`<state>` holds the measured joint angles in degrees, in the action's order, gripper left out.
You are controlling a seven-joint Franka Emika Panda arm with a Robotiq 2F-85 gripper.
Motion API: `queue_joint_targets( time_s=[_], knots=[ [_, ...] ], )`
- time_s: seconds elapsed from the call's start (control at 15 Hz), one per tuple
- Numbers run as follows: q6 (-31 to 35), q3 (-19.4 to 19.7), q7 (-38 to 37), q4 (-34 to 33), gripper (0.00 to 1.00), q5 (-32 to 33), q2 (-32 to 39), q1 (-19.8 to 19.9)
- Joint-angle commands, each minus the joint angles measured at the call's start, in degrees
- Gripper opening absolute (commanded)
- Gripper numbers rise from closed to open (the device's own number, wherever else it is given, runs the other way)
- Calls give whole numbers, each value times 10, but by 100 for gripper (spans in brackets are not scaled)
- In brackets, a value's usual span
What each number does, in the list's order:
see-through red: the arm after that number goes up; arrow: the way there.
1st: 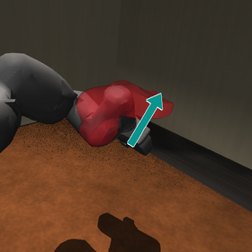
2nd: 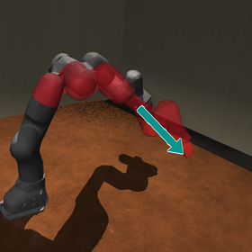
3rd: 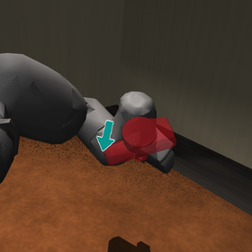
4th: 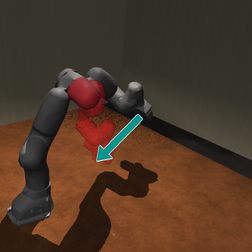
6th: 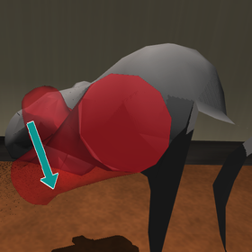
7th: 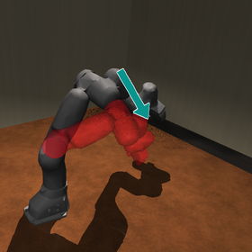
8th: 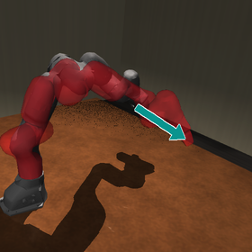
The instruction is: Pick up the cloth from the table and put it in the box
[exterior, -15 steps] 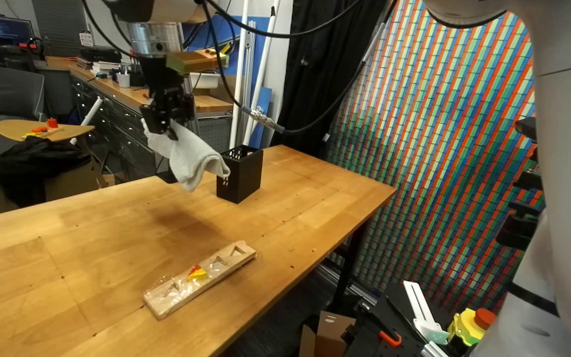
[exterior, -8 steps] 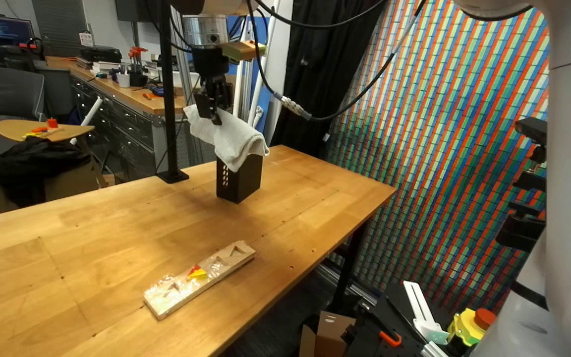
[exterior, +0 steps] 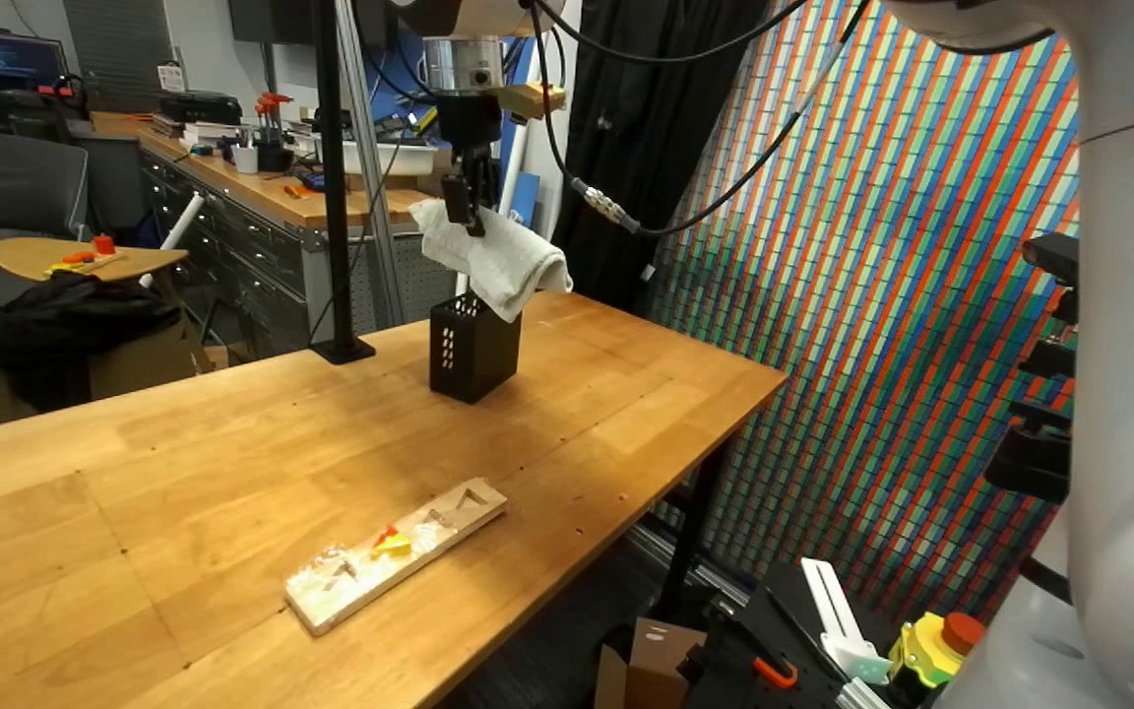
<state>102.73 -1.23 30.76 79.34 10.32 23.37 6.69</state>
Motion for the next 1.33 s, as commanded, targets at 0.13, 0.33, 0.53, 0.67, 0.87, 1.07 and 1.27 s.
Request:
queue_joint_targets(
  time_s=[0.13,0.33,0.53,0.67,0.87,1.07,1.27],
  knots=[
    [-17,2,23,-71,4,-27,50,13],
    [-20,1,13,-90,4,-33,74,14],
    [-14,2,2,-93,4,-44,89,18],
    [-11,2,-5,-92,4,-51,95,22],
    [-2,2,-20,-85,4,-65,100,30],
    [5,1,-31,-88,4,-79,108,36],
    [11,0,-34,-93,4,-90,117,38]
  ],
)
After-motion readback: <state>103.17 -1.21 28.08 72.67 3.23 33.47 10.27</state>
